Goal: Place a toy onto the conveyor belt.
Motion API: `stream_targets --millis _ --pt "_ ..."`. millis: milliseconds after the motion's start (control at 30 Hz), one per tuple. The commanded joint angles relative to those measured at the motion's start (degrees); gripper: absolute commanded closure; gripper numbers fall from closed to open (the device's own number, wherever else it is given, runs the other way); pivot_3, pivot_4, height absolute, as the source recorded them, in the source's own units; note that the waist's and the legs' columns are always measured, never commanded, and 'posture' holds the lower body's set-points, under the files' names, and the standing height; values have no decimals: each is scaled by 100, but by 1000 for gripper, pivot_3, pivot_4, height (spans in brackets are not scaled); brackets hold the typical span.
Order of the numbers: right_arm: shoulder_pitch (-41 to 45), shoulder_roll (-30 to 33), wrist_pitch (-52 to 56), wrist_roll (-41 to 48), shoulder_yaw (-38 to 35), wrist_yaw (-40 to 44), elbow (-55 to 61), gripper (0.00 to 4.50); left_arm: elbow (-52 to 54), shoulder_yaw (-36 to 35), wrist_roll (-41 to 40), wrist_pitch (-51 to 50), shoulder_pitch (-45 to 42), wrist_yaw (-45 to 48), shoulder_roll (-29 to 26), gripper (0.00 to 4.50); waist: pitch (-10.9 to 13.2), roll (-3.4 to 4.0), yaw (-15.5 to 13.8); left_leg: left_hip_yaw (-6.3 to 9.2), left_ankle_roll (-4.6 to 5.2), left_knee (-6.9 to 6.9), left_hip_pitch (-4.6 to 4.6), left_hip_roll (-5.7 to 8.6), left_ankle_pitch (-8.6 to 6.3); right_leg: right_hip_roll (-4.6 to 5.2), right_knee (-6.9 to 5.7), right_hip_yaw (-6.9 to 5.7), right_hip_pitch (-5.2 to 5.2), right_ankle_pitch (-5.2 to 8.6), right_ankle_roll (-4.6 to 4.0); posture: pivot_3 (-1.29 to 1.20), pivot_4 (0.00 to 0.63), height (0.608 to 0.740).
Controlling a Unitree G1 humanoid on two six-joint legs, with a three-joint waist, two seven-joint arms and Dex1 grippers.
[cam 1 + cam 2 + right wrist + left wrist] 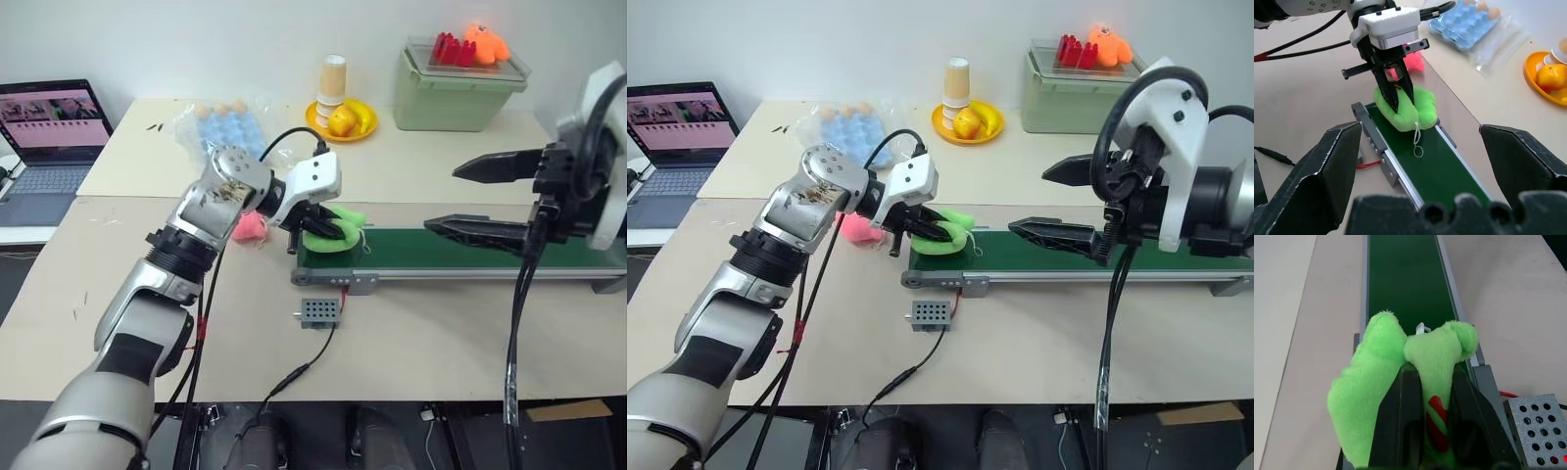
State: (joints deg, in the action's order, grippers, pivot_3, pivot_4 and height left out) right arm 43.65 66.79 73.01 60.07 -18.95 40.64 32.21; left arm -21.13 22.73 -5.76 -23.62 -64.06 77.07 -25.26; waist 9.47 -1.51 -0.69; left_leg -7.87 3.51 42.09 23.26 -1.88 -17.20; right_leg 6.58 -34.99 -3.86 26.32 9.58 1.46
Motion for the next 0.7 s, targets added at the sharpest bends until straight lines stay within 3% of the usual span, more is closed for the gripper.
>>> stream_targets --millis 33,167,267,567,700 --pt "85 135 2 190 -220 -147 30 0 64 -44 119 233 74 -102 21 2522 0 0 4 0 1 0 0 0 0 0 0 0 0 0 0 0 150 734" --pt "125 222 -42 252 -152 -171 -34 0 136 -156 119 173 101 -180 7 984 0 0 2 1 1 0 0 -1 0 0 0 1 0 0 0 0 150 734" --pt "184 255 -110 257 -59 -158 -99 0 250 -308 -15 -45 24 -231 32 83 0 0 2 1 6 2 0 -1 -3 1 0 1 0 0 0 0 150 734" --pt "365 205 -356 84 276 -28 -283 0 945 -1123 -942 -1737 -509 -395 68 83 0 0 4 2 7 4 4 -1 -4 2 0 1 0 0 2 0 150 734" --pt "418 181 -473 1 412 41 -359 0 1026 -1296 -1040 -2000 -634 -569 -74 83 0 0 6 1 7 3 2 -1 -4 1 0 2 0 0 4 0 150 734"
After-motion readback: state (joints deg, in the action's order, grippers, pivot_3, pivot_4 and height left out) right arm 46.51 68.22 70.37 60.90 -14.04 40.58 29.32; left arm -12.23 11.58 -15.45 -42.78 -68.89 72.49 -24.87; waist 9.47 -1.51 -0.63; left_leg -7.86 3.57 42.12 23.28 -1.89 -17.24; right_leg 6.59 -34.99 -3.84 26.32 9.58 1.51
